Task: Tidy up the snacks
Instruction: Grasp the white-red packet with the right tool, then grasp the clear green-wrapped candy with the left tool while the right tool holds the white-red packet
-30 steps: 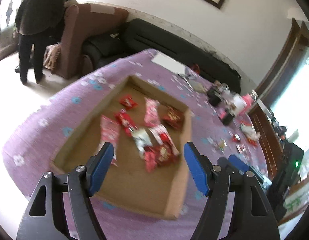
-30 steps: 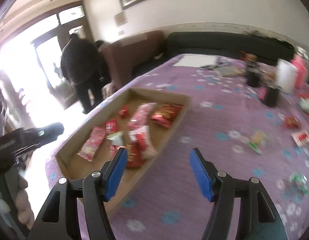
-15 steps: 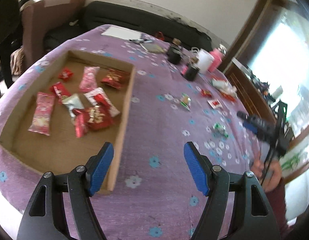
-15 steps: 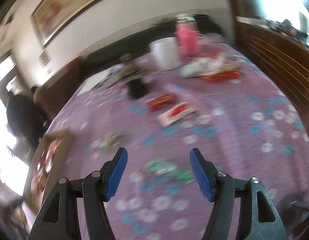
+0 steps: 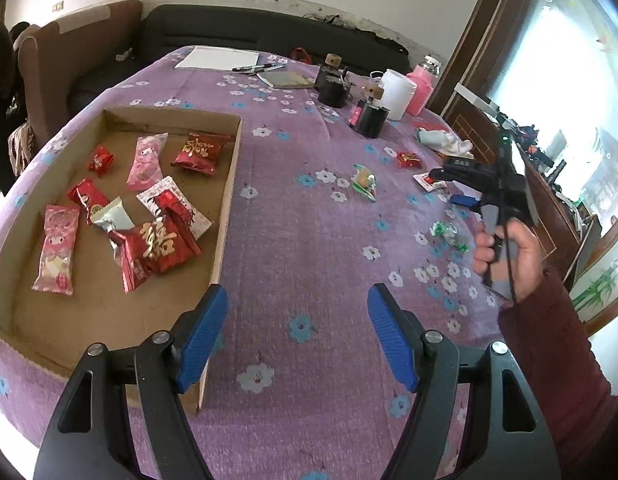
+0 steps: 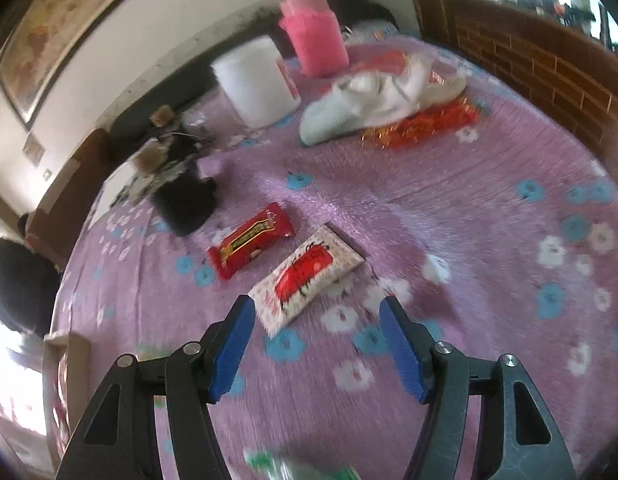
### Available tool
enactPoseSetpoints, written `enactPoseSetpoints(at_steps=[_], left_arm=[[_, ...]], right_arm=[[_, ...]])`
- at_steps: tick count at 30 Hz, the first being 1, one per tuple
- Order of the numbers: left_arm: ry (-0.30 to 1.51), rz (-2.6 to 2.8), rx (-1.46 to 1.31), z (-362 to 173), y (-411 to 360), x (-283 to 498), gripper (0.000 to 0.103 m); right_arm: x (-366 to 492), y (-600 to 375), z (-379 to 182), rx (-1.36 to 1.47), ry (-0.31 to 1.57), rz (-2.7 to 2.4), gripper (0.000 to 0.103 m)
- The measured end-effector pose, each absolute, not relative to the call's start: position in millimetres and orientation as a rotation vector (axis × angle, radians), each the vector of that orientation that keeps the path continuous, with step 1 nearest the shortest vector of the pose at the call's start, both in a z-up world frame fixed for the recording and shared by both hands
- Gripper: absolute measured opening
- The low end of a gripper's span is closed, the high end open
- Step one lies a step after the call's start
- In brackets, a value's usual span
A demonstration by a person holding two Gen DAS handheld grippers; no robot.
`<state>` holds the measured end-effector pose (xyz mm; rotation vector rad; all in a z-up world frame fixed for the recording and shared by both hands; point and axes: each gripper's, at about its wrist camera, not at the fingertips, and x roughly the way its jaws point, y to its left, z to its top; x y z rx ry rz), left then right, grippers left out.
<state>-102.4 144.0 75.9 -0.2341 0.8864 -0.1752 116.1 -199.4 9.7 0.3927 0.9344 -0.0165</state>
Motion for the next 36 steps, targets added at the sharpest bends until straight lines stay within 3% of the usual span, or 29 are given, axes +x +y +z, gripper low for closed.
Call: enactPoseSetpoints(at_steps=[6, 7, 10, 13, 29, 31, 32, 36], left_arm=[[0.895, -0.152, -0.192, 82, 130, -77, 0.072], [0.896, -0.152, -0.185, 83, 127, -72, 0.072], [0.902, -0.157, -0.155, 85, 111, -54, 0.072], [0.94, -0.165, -0.141, 79, 94, -33, 0.072], [0.93, -0.139, 0.106, 26, 2, 75, 0.072], [0.943, -0.148, 0.126, 21, -4, 78, 0.055], [0.958, -0.166, 0.13, 18, -6, 78, 0.03], [0.953, -0.174, 0.116, 20, -4, 72, 0.026]], right_arm=[[144, -178, 5, 0.317, 0.925, -0.094, 0.069], [145, -171, 4, 0.265, 0.926, -0.12, 0.064], [141, -160, 2, 0.141, 0.92, -0.171, 0.032], [128, -165, 3, 0.143, 0.928, -0.136, 0.025], [89, -202, 4, 0.336, 0.941, 0.062, 0.02], [90, -202, 5, 0.346, 0.942, 0.074, 0.02], [90, -202, 5, 0.348, 0.942, 0.077, 0.02], [90, -200, 7, 0.35, 0.93, 0.085, 0.02]])
